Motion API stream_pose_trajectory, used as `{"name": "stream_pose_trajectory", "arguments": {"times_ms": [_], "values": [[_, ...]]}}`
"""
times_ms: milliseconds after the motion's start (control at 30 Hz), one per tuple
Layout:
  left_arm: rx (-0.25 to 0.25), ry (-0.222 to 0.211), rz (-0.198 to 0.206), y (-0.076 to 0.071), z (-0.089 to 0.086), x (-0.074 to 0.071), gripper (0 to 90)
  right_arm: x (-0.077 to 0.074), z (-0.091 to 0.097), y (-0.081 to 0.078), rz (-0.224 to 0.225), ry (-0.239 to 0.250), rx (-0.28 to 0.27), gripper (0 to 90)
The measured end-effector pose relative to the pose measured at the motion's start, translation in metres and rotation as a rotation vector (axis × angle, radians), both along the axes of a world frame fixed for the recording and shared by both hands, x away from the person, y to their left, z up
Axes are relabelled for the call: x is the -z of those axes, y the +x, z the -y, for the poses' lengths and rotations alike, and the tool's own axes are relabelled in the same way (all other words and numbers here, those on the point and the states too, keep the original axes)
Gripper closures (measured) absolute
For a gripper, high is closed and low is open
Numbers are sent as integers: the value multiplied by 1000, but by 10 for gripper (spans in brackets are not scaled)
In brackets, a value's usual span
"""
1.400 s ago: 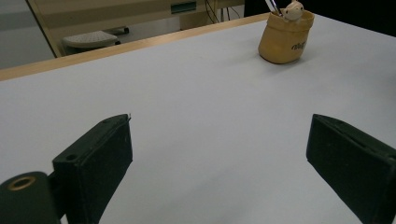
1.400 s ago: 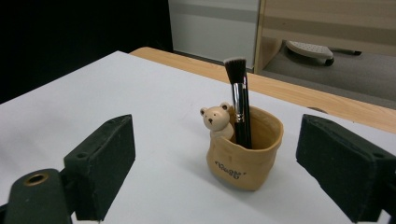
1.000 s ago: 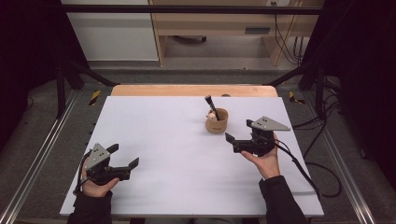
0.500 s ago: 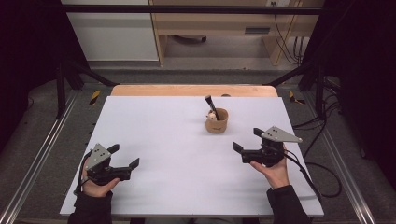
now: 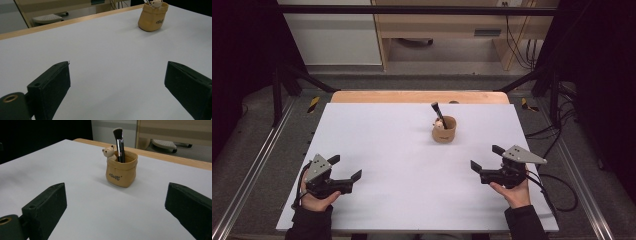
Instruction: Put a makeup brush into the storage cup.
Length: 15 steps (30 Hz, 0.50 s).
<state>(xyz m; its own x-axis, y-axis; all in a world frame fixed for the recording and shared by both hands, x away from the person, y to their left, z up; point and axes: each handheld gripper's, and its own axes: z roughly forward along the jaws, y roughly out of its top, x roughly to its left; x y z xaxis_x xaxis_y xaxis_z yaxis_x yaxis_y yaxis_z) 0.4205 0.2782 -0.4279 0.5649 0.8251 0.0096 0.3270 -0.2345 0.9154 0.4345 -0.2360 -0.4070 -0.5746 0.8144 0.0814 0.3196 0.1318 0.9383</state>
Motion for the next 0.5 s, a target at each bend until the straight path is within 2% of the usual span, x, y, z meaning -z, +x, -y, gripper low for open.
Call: {"name": "stream_pose_trajectory", "arguments": {"times_ms": [500], "values": [[0, 0, 1, -1, 1, 0, 59, 11, 15, -12, -11, 17, 13, 46]]}}
